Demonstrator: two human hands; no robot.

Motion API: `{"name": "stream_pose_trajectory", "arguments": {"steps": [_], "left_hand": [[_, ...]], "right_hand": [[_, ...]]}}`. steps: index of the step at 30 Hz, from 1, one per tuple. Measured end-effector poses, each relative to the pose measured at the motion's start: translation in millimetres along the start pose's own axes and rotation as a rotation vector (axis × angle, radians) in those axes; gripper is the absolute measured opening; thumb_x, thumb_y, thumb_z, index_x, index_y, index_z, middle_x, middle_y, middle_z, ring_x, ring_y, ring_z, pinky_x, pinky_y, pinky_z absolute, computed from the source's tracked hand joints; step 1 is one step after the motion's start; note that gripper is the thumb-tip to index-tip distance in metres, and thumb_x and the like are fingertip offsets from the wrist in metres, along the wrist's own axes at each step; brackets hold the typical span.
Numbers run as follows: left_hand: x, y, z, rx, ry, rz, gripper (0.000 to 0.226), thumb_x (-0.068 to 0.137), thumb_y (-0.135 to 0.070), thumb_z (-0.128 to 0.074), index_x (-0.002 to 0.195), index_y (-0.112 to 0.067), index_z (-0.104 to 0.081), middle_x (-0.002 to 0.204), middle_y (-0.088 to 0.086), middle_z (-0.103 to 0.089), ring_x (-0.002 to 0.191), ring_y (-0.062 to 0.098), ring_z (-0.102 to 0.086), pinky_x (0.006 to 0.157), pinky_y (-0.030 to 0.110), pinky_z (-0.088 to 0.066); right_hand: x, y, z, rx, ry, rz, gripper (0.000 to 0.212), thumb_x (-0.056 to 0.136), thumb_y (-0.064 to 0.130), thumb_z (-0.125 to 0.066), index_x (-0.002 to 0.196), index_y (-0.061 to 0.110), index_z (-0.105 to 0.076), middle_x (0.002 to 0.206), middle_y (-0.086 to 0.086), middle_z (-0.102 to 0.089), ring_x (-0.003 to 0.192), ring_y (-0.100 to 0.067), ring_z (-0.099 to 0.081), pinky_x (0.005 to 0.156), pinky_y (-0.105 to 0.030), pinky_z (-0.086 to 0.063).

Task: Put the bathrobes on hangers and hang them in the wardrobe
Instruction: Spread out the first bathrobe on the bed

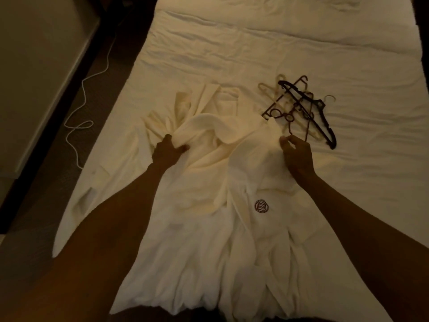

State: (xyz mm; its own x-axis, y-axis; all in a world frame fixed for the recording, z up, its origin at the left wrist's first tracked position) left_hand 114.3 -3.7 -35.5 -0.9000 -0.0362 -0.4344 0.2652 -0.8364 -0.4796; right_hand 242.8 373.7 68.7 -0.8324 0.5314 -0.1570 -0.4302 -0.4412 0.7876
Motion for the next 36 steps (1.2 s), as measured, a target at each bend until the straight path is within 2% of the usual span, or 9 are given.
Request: {"name": "stream_pose_trajectory", "arguments": {"steps": [5,9,12,14,16,19,26,32,36], "left_hand": [[-89,-63,-16,0.198,0.04,-0.2,0.071,0.097,-0.054,-0.047,0.155,-0.021,-0.022,0.132,0.023,-0.054,0.117,0.041,-0.054,0.095,0.046,-0.042],[-168,-89,-78,0.277,0.521,-0.343,0.083,0.091,-0.065,-0.051,0.154,-0.02,-0.021,0.146,0.015,-0.046,0.128,0.035,-0.049,0.101,0.042,-0.041],[-169,-91,-94,0.347,0.821,-0.346,0.082,0.084,-0.075,-0.051,0.135,-0.011,-0.052,0.133,0.011,-0.057,0.125,0.032,-0.052,0.099,0.037,-0.042],[-130,-96,-79,0.324,0.657,-0.393,0.061,0.096,-0.063,-0.043,0.115,-0.01,-0.065,0.121,0.012,-0.063,0.119,0.031,-0.057,0.095,0.035,-0.041],[-80,-95,-43,0.168,0.309,-0.323,0.041,0.1,-0.045,-0.047,0.122,-0.014,-0.063,0.132,0.011,-0.059,0.125,0.03,-0.052,0.101,0.035,-0.037],[-25,-78,-10,0.058,0.013,-0.213,0.056,0.097,-0.044,-0.054,0.144,-0.015,-0.041,0.147,0.013,-0.04,0.134,0.034,-0.039,0.107,0.045,-0.036],[18,-95,-50,0.043,0.235,-0.197,0.097,0.084,-0.069,-0.058,0.156,-0.021,-0.017,0.158,0.007,-0.031,0.143,0.033,-0.031,0.114,0.05,-0.031],[-5,-131,-47,-0.008,0.289,-0.198,0.049,0.091,-0.049,-0.064,0.114,-0.007,-0.066,0.115,0.012,-0.066,0.105,0.029,-0.062,0.075,0.032,-0.045],[-55,-167,13,-0.218,0.273,-0.272,0.026,0.099,-0.036,-0.055,0.105,-0.014,-0.067,0.111,0.012,-0.066,0.099,0.027,-0.06,0.075,0.031,-0.041]], "right_hand": [[8,25,3,-0.073,-0.047,-0.029,0.036,0.099,0.035,-0.047,0.104,0.007,-0.068,0.107,-0.016,-0.067,0.103,-0.031,-0.059,0.089,-0.04,-0.045],[15,37,11,-0.14,-0.049,-0.054,0.038,0.1,0.037,-0.045,0.11,0.006,-0.066,0.116,-0.018,-0.065,0.11,-0.034,-0.057,0.092,-0.042,-0.044],[14,27,11,-0.212,-0.024,-0.107,0.041,0.1,0.038,-0.044,0.118,0.006,-0.064,0.124,-0.018,-0.061,0.116,-0.036,-0.054,0.097,-0.043,-0.042],[13,16,8,-0.232,-0.018,-0.141,0.042,0.1,0.038,-0.044,0.122,0.007,-0.062,0.127,-0.019,-0.06,0.119,-0.037,-0.052,0.099,-0.043,-0.041],[12,7,5,-0.227,-0.027,-0.169,0.043,0.1,0.038,-0.043,0.124,0.007,-0.061,0.129,-0.019,-0.059,0.12,-0.037,-0.052,0.1,-0.043,-0.04],[13,-11,-2,-0.209,-0.023,-0.188,0.043,0.1,0.039,-0.043,0.124,0.008,-0.06,0.129,-0.017,-0.059,0.121,-0.036,-0.051,0.102,-0.044,-0.038],[12,-32,-1,-0.143,-0.013,-0.175,0.044,0.099,0.043,-0.046,0.12,0.007,-0.061,0.119,-0.014,-0.063,0.112,-0.031,-0.056,0.095,-0.041,-0.044],[1,-18,15,-0.118,0.101,-0.084,0.032,0.096,0.041,-0.054,0.1,0.011,-0.064,0.095,-0.004,-0.063,0.089,-0.021,-0.055,0.078,-0.031,-0.039],[-9,24,60,-0.118,0.097,0.025,0.025,0.098,0.033,-0.052,0.097,0.012,-0.065,0.093,-0.001,-0.061,0.09,-0.021,-0.056,0.077,-0.029,-0.037]]}}
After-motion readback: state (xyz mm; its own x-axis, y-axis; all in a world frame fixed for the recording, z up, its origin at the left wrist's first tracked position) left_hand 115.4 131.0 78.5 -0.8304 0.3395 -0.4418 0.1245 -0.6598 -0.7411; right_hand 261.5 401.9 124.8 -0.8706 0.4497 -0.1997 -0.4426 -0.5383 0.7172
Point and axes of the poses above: each hand's wrist, its own x-axis towards the middle knuckle, its own z-axis out of the back of the hand, y = z × x, the point moved 8 cm from there along x, towards the middle knuckle
